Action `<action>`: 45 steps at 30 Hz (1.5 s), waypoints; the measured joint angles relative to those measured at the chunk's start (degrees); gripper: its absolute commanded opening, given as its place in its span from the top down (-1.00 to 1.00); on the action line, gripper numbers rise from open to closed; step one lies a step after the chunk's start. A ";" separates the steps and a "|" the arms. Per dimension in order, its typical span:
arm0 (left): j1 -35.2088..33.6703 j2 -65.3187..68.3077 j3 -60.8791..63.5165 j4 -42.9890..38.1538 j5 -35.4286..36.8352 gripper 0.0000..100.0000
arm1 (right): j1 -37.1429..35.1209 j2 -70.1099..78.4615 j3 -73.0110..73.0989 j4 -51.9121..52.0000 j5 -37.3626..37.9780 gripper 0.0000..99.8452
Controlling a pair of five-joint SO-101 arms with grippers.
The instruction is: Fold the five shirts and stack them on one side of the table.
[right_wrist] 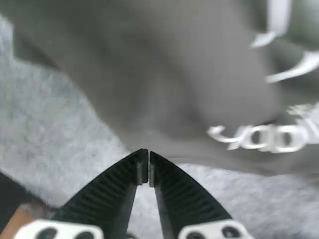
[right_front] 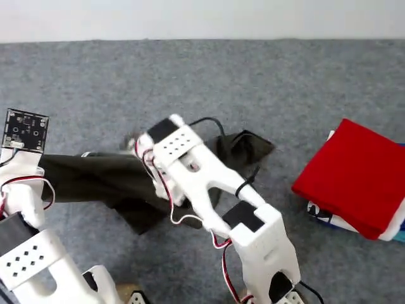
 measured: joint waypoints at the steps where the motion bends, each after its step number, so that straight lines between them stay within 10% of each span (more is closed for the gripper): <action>1: 0.00 0.00 0.00 0.00 0.00 0.97 | 0.09 0.00 1.67 -0.35 0.00 0.98; 15: 0.00 0.00 0.00 0.00 0.00 0.97 | 16.18 11.60 -11.52 -10.37 5.45 0.98; 38: 0.00 0.00 0.00 0.00 0.00 0.97 | 0.18 -1.49 0.88 0.00 2.73 0.98; 45: 0.00 0.00 0.00 0.00 0.00 0.97 | 5.19 4.31 1.05 -8.09 4.84 0.98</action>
